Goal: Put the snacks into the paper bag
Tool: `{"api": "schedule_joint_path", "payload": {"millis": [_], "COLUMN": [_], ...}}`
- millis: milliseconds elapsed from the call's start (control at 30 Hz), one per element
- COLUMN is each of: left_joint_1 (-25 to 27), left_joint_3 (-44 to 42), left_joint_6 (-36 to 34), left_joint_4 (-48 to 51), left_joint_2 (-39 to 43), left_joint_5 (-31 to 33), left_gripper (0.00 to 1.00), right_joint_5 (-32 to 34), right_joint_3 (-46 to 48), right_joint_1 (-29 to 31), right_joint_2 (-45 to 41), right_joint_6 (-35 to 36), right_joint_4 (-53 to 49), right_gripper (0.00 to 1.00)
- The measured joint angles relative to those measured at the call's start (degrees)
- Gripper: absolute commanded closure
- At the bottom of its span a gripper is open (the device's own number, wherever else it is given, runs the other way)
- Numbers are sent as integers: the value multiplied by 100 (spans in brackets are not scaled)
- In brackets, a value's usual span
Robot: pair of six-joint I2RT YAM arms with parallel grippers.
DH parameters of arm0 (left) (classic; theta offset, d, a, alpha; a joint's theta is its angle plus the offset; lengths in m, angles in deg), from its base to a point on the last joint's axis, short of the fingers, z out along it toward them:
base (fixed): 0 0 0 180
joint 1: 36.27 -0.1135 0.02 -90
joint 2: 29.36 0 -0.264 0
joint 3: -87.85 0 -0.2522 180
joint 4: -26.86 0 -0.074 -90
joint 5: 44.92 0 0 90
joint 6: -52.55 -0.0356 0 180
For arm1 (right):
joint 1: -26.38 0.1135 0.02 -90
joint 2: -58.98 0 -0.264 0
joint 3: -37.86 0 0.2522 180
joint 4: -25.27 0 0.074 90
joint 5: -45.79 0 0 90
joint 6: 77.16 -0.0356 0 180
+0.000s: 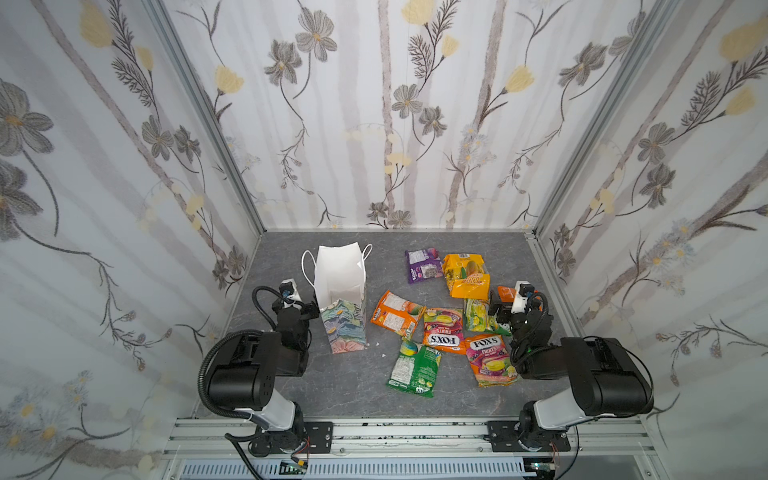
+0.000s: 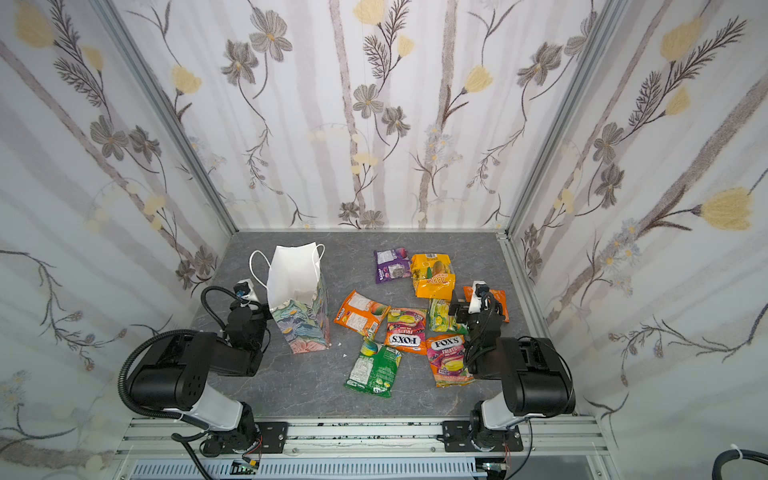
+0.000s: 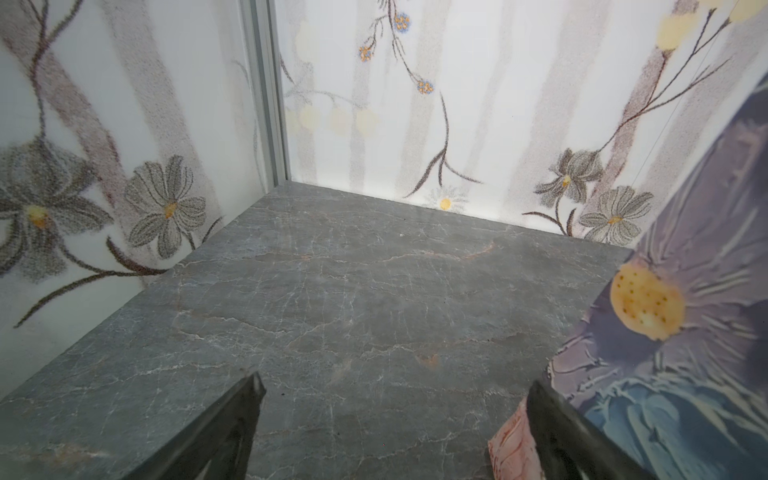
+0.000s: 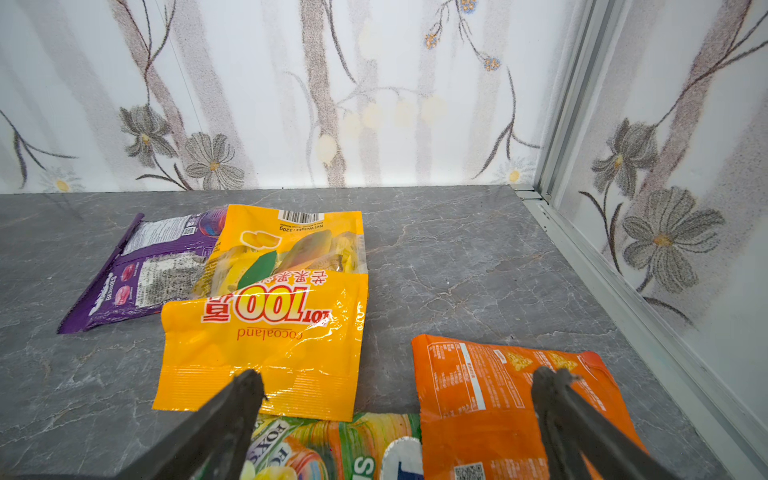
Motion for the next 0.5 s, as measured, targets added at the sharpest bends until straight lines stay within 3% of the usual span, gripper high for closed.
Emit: {"api": "schedule_joint_path", "payload": {"millis": [333, 500], "left_joint_1": [0, -13], "left_joint_3": [4, 369], "left_joint_6": [164, 769], "left_joint_4": [802, 2476], "left_joint_2": [1211, 2903], "left_joint_5": [221, 393], "left_gripper": [0, 0], "right_joint_5": [433, 748], "right_joint_3": [85, -546], "right_joint_1": [96, 190], "right_joint_2": [-597, -1593], "right_joint_6": [-4, -356], "right_joint_4": [-166, -1598], "right_gripper": [3, 3]}}
